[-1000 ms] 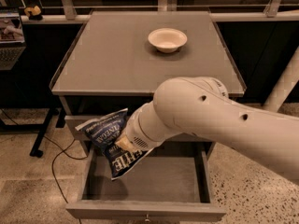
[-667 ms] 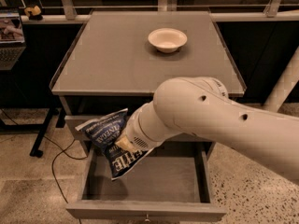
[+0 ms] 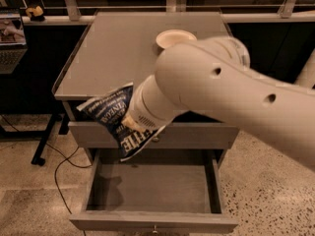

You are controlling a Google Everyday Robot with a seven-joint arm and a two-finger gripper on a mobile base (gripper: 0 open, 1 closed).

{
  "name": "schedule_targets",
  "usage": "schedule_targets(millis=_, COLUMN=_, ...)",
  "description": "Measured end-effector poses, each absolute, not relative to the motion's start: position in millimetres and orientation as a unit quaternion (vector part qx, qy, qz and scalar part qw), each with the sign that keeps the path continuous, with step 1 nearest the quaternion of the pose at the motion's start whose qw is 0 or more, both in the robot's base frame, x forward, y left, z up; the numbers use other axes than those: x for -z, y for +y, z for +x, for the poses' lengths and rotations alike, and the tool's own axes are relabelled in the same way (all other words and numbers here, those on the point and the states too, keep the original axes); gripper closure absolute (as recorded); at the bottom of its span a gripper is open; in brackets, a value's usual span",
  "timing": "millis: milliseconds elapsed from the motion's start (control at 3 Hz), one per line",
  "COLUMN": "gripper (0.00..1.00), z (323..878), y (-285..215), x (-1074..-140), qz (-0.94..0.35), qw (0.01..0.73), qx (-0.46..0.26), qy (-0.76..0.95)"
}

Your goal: Pick blue chip bag from middle drawer and place on counter

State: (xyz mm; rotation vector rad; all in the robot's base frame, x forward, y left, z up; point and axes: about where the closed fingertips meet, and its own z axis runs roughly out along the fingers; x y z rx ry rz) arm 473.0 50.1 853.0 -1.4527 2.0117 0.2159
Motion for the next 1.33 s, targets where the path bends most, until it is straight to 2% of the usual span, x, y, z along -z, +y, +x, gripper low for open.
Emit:
schedule_targets(millis=667, gripper=1.00, z=548.9, y=62.9, x=-918.6, qz=-0.564, qw=0.357, qx=-0.032, qy=0.744)
schedule_targets(millis=1333, gripper=1.00, z=568.5, y=64.0, x=-921.8, qz=-0.566, qw=0.370, qx=-0.025, qy=0.736)
